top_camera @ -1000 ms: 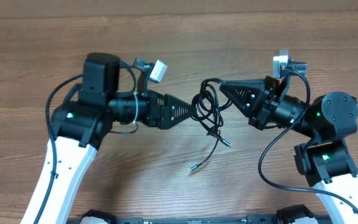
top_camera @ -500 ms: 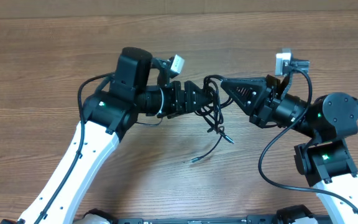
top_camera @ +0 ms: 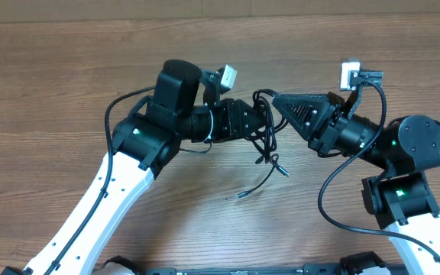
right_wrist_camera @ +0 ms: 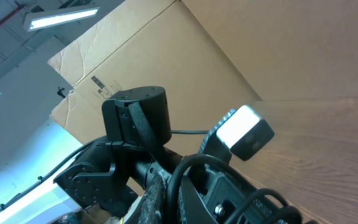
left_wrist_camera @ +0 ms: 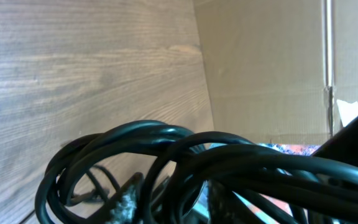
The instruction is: Untangle cables
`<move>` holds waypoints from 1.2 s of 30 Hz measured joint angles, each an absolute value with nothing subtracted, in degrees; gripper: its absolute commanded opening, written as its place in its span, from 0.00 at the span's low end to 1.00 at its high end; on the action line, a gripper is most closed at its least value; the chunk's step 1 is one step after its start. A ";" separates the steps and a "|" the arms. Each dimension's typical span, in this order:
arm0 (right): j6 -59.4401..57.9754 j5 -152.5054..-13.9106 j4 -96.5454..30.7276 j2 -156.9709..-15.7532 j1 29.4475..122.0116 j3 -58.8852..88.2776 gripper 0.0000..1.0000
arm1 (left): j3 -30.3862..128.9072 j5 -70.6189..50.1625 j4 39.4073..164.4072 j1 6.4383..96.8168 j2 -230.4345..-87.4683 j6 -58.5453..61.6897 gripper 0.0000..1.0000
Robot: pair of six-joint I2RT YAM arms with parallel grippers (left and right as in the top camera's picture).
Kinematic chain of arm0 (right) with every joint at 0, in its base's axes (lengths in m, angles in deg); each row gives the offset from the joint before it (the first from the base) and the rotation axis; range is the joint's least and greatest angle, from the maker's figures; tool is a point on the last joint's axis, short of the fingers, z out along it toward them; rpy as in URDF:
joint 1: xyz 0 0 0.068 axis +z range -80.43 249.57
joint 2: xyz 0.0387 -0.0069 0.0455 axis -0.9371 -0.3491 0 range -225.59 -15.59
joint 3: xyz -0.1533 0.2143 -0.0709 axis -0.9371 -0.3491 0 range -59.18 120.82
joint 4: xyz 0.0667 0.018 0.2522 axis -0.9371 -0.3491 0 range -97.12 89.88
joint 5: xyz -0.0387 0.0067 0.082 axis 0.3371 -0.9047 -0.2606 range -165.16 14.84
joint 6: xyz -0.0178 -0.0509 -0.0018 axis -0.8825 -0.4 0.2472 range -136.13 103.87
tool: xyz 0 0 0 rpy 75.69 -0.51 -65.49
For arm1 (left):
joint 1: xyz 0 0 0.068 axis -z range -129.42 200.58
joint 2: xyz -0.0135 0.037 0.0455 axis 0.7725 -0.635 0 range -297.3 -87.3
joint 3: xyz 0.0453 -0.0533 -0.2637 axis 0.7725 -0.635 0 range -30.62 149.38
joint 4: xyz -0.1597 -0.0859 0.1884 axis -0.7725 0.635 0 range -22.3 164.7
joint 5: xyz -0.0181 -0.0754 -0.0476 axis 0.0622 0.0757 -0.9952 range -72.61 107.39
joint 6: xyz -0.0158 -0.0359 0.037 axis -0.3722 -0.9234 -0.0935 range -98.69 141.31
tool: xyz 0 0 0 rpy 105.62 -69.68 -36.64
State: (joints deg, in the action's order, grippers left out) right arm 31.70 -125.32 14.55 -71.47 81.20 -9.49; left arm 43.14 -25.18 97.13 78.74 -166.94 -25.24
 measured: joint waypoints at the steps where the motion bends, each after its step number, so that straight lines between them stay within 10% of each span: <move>1: 31.86 -125.32 14.25 -71.47 81.20 -9.49 0.04 | 43.14 -25.18 95.91 78.74 -166.94 -25.28 0.04; 13: 21.63 -125.27 -3.63 -71.14 81.18 -9.36 0.09 | 43.12 -23.08 95.78 77.63 -167.27 -13.85 0.04; 16: 17.56 -125.12 -9.14 -71.20 81.18 -9.36 0.93 | 43.12 -22.18 96.91 76.31 -167.27 -9.39 0.04; 17: 15.77 -125.12 -11.39 -71.20 81.18 -9.36 1.00 | 43.12 -22.07 97.07 75.99 -167.27 -7.55 0.04; 36: -6.09 -113.69 -25.69 -71.25 81.18 -9.36 1.00 | 43.12 -27.50 100.76 75.59 -167.27 23.00 0.04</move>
